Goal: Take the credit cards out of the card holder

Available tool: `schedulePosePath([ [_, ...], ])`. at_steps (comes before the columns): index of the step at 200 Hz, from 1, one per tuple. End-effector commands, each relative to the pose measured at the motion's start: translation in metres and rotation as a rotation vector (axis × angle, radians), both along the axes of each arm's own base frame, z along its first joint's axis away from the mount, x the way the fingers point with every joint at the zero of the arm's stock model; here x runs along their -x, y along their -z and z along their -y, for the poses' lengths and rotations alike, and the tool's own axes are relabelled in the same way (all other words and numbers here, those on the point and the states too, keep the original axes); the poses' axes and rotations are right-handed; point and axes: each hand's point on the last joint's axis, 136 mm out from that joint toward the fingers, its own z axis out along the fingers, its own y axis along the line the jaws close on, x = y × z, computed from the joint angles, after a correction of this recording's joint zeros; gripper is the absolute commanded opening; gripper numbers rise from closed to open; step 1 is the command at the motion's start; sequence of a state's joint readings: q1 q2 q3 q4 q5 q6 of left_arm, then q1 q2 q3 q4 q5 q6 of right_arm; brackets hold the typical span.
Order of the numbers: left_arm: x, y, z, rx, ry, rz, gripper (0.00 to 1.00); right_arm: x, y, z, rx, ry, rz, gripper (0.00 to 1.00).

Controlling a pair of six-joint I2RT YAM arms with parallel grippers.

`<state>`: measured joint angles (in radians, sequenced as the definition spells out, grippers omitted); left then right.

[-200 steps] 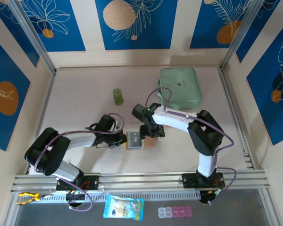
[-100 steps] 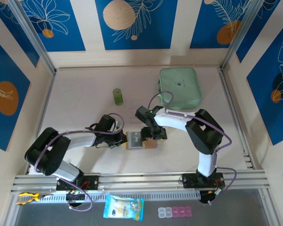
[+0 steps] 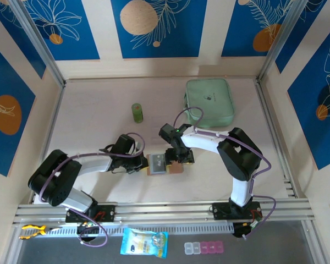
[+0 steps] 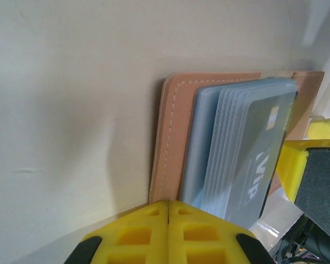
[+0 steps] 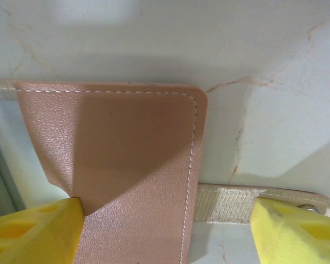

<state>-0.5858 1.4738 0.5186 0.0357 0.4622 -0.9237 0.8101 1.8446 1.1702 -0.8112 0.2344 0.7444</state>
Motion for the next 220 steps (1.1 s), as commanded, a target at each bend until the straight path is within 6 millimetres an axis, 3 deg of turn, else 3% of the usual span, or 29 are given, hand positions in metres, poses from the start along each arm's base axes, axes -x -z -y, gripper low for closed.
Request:
schedulePosePath([
  [1,0.016,0.004,-0.009,-0.046,-0.005,-0.048,0.0,0.02,0.025,-0.006,-0.011,-0.042,-0.082,0.77],
  [68,0.015,-0.013,-0.013,-0.054,-0.015,-0.018,0.0,0.027,0.021,-0.018,-0.038,-0.081,-0.083,0.74],
  [142,0.01,0.002,-0.002,-0.06,0.012,-0.035,0.0,0.029,0.021,-0.011,-0.018,-0.068,-0.091,0.73],
  [193,0.015,0.015,-0.012,-0.131,0.023,-0.061,0.0,0.029,0.026,-0.008,0.003,-0.059,-0.105,0.72],
  [220,0.014,0.009,-0.013,-0.136,0.027,-0.052,0.0,0.028,0.02,-0.007,0.01,-0.059,-0.096,0.72],
])
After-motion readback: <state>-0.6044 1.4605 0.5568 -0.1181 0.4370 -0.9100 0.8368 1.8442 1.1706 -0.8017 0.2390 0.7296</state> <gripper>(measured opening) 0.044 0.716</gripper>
